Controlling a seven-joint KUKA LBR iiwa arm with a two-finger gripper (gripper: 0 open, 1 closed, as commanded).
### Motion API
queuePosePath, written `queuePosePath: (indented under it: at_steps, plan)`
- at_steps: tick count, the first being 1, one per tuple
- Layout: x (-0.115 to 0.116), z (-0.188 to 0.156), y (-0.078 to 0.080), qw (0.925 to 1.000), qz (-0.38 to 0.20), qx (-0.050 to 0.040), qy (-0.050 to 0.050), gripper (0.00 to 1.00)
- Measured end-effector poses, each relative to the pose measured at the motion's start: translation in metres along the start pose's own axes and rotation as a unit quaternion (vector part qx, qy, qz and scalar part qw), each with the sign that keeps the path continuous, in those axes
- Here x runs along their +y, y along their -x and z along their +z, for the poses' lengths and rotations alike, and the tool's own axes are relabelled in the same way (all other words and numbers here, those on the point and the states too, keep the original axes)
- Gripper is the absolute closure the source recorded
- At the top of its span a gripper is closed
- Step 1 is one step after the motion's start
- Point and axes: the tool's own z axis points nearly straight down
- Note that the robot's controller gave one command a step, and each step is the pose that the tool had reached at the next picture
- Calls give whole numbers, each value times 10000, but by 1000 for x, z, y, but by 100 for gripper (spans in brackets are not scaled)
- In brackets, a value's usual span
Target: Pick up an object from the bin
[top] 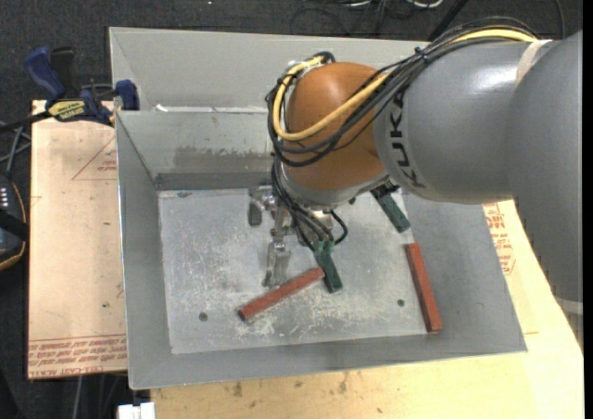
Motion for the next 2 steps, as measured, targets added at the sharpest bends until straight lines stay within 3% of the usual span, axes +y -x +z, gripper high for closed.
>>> queuePosePath:
  at_steps: [1,2]
  plan:
    - [-30,63,-1,9943,-1067,5,0,0]
    - [-30,91,-41,9955,-946,37,2,100]
